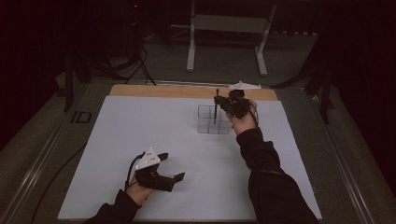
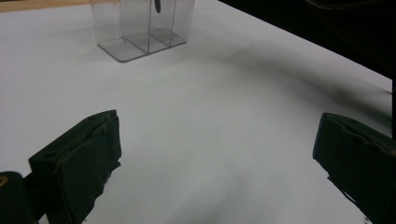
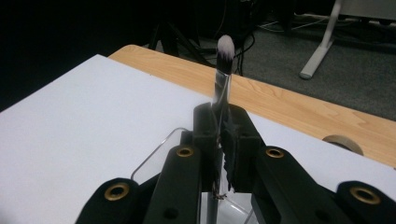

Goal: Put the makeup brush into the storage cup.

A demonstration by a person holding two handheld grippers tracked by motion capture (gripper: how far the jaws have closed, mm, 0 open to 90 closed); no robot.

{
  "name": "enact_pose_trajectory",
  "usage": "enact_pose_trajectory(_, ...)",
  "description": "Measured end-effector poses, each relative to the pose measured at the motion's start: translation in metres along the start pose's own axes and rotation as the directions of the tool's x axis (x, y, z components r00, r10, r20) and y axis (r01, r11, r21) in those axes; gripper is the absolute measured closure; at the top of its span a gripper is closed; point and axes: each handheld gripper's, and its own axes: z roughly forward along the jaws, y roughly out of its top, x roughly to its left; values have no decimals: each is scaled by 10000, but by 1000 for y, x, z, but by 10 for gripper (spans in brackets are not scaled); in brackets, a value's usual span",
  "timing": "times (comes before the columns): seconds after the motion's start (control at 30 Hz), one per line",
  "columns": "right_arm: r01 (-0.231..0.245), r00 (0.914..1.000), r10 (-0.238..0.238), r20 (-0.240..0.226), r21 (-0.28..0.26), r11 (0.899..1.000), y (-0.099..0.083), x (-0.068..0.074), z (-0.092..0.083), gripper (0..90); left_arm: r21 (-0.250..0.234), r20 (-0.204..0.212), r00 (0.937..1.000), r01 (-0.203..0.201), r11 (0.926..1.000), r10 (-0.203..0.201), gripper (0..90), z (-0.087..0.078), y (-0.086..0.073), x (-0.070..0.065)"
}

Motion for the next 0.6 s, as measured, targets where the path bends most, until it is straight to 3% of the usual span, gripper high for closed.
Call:
enact_pose_trajectory(0.17, 8, 9982, -35, 605, 446, 9990, -4, 3, 5, 842, 33, -1, 10000, -45, 10000, 45, 23, 0, 0, 0)
enact_pose_trajectory(0.23, 185, 9991, -209, 382, 612, 9980, -7, 4, 6, 841, 38, 2, 10000, -50, 10000, 50, 23, 0, 0, 0)
enact_pose_trajectory(0.6, 305, 9985, -363, 413, 1344, 9905, -16, 7, 17, 836, -6, -11, 10000, -61, 10000, 61, 24, 0, 0, 0)
